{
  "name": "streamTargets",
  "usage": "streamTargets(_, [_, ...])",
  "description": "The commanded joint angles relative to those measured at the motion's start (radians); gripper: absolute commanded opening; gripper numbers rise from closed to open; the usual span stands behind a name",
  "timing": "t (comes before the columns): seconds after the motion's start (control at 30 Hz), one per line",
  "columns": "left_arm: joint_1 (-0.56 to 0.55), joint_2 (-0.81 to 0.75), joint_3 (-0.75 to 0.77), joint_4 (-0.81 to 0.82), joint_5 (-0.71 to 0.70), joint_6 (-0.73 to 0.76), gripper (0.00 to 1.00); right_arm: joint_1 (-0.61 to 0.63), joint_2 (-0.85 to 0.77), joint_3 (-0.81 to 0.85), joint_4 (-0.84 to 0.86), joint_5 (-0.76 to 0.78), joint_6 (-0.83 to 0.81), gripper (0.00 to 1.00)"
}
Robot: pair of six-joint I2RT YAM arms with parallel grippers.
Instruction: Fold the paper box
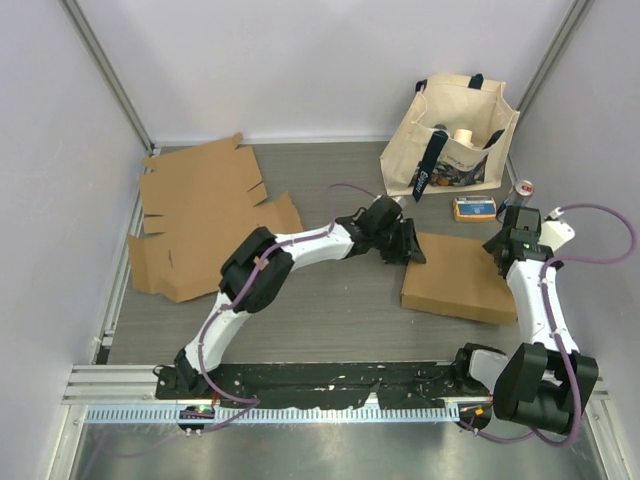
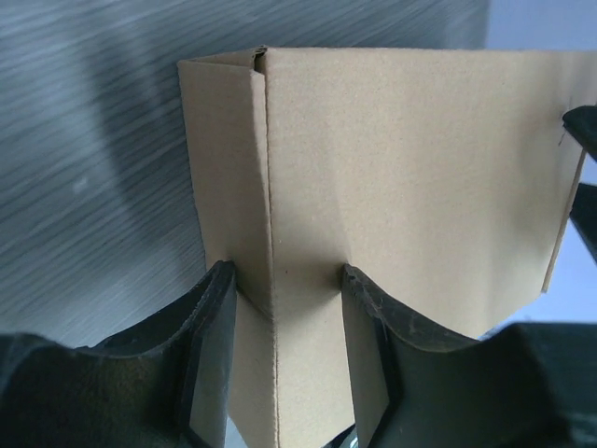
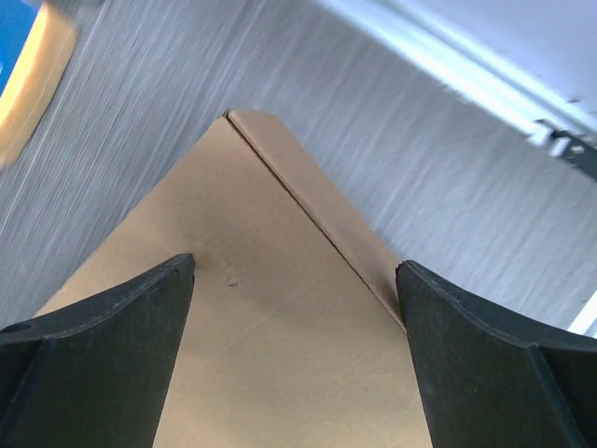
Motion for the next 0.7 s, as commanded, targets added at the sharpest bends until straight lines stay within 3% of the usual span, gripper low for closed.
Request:
streamTargets(0.0, [-0.139, 0.138, 0.207, 0.075, 0.175, -0.094, 0.43, -0.074, -0.01, 0.011, 0.023, -0.132, 0.074, 0.93])
streamTargets(0.2, [-0.188, 0.25, 0.393, 0.022, 0.158, -0.118, 0.43, -0.197, 0.042, -0.009, 0.114, -0.09, -0.036, 0.94])
streamTargets(0.27, [-0.188, 0.23, 0.355, 0.055, 0.149, -0.117, 0.43, -0.197, 0.08, 0.0, 0.176, -0.129, -0.068, 0.94])
streamTargets(0.43, [-0.205, 0.178, 0.294, 0.08, 0.162, -0.104, 0.45, -0.195, 0.241, 0.112, 0.135, -0.18, -0.111, 0.97])
streamTargets(0.53, [-0.215, 0.144, 0.254, 0.1, 0.173, -0.104, 0.52, -0.195, 0.268, 0.132, 0.108, -0.127, -0.13, 0.99])
streamTargets(0.57, [-0.211, 0.13, 0.242, 0.097, 0.164, -0.098, 0.6, -0.193, 0.26, 0.128, 0.114, -0.116, -0.138, 1.0])
streamTargets(0.67, [-0.195, 0.048, 0.166, 0.097, 0.135, -0.062, 0.7, -0.187, 0.235, 0.126, 0.106, -0.044, -0.142, 1.0])
